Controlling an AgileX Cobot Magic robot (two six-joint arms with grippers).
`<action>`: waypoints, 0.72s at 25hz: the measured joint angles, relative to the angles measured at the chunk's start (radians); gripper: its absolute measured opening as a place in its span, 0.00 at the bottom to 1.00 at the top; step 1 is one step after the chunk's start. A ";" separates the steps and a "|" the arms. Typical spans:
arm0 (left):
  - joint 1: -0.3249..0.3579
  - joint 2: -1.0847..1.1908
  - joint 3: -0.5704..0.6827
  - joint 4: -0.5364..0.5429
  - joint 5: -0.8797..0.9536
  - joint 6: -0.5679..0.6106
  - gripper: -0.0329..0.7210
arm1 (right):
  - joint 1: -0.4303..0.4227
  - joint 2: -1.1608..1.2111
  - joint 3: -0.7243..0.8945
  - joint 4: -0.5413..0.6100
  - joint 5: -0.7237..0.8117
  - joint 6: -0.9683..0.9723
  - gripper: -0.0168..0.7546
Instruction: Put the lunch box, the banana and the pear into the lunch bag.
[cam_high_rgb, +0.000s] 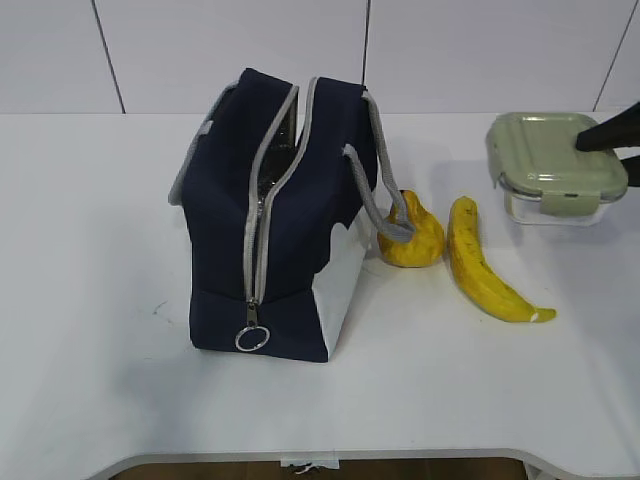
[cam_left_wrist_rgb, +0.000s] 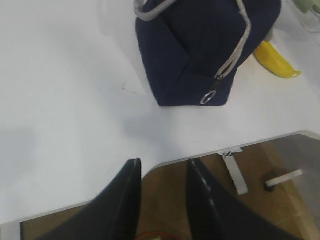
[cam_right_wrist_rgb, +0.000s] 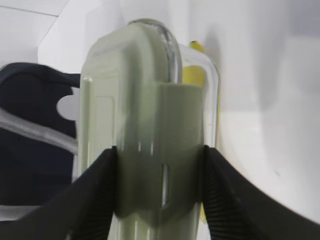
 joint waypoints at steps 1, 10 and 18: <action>0.000 0.033 -0.006 -0.029 -0.006 0.017 0.36 | 0.009 -0.008 0.000 0.005 0.003 0.000 0.52; 0.000 0.349 -0.066 -0.285 -0.081 0.261 0.36 | 0.161 -0.055 -0.063 0.058 0.021 0.016 0.52; 0.000 0.687 -0.208 -0.388 -0.112 0.430 0.45 | 0.284 -0.055 -0.251 0.058 0.035 0.100 0.52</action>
